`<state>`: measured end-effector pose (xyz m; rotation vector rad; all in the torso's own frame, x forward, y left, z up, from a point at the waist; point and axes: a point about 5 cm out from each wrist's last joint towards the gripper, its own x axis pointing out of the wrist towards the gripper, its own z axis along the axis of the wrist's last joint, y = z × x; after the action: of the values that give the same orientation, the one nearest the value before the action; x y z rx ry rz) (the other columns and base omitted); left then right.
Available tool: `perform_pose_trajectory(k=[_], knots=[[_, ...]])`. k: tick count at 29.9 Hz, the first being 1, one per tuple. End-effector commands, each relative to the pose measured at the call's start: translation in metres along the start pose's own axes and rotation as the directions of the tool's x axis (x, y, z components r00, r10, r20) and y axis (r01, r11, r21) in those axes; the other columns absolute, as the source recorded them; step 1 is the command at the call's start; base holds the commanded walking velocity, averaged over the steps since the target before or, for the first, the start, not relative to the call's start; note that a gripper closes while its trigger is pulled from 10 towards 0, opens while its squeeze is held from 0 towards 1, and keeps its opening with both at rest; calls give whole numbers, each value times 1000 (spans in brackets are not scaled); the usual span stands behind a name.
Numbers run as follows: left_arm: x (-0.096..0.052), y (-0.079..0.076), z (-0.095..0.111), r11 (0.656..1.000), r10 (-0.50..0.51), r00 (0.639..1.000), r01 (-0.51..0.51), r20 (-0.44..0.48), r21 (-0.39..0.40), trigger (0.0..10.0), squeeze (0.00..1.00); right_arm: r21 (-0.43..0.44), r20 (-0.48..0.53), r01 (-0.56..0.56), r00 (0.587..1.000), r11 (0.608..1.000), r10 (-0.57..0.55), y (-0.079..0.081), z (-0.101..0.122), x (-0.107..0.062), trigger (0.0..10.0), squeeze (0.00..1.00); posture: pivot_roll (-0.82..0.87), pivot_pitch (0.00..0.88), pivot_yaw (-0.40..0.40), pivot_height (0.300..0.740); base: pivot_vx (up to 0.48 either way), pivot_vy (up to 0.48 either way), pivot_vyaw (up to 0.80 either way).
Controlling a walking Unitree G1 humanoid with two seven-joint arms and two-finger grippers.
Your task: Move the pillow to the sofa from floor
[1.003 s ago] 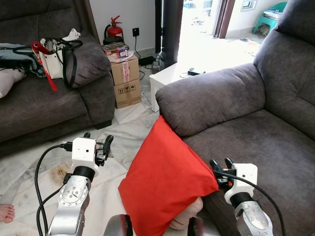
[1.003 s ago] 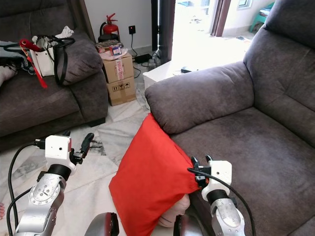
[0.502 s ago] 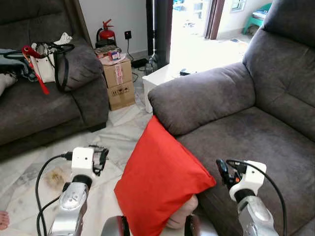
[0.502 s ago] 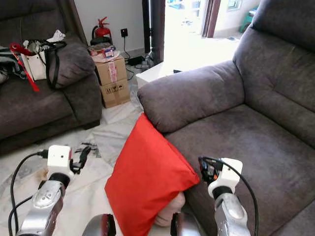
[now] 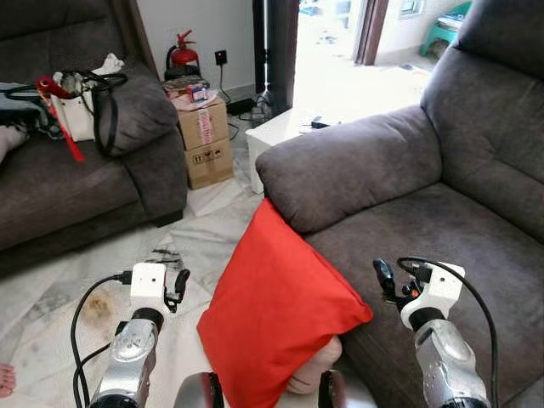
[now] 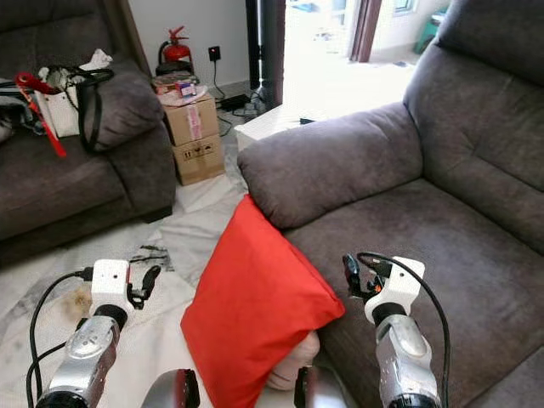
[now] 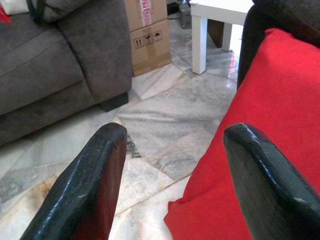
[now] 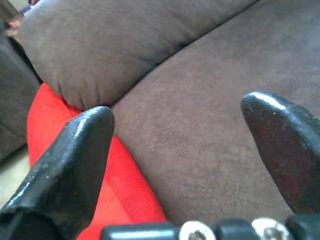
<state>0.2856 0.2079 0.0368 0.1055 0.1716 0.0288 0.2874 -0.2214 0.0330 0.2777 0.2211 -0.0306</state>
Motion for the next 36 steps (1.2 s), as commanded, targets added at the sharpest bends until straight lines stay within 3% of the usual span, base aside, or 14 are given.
perform_pose_trajectory(k=[1,6,7,10,11,12,13,21,30,36], knots=[[-4,9,-4,1000,18,1000,-18,-11,0,10000,0,52,-32,-8,999,999,10,2,-5,3,10000,1000,-26,0,34,596,0,0,0],[-10,21,-6,999,46,999,-47,-5,-8,10000,0,124,-88,-14,996,992,25,8,-17,5,10000,1000,31,0,34,596,0,0,0],[-13,25,-7,998,67,998,-67,-4,-20,10000,0,172,-113,-3,993,985,23,9,-23,5,10000,1000,39,7,36,596,0,0,0],[-20,29,-11,997,74,997,-75,-9,-23,10000,0,183,-155,20,988,983,9,10,-32,3,10000,1000,42,12,28,596,0,0,0],[-23,29,-17,997,71,997,-71,-31,-13,10000,0,190,-171,25,985,982,8,11,-36,3,10000,506,47,23,25,596,0,0,0],[-23,29,-17,997,71,997,-71,-31,-13,10000,0,190,-171,25,985,982,8,11,-36,3,10000,506,47,23,25,596,0,0,0],[-30,30,-25,997,72,996,-73,-61,-7,10000,0,213,-197,28,980,977,15,14,-42,2,10000,0,54,36,19,596,0,0,0],[-42,27,-25,998,67,996,-67,-51,-9,10000,0,259,-251,1,966,966,66,25,-52,3,10000,0,93,90,12,596,0,0,0],[-48,28,-19,998,66,997,-67,-31,-12,10000,0,288,-267,40,963,957,40,28,-56,5,10000,0,109,113,14,596,0,0,0],[-49,21,-11,997,64,998,-65,-5,-35,10000,0,299,-167,80,985,951,-30,20,-40,10,10000,0,108,132,-2,596,0,0,0]])
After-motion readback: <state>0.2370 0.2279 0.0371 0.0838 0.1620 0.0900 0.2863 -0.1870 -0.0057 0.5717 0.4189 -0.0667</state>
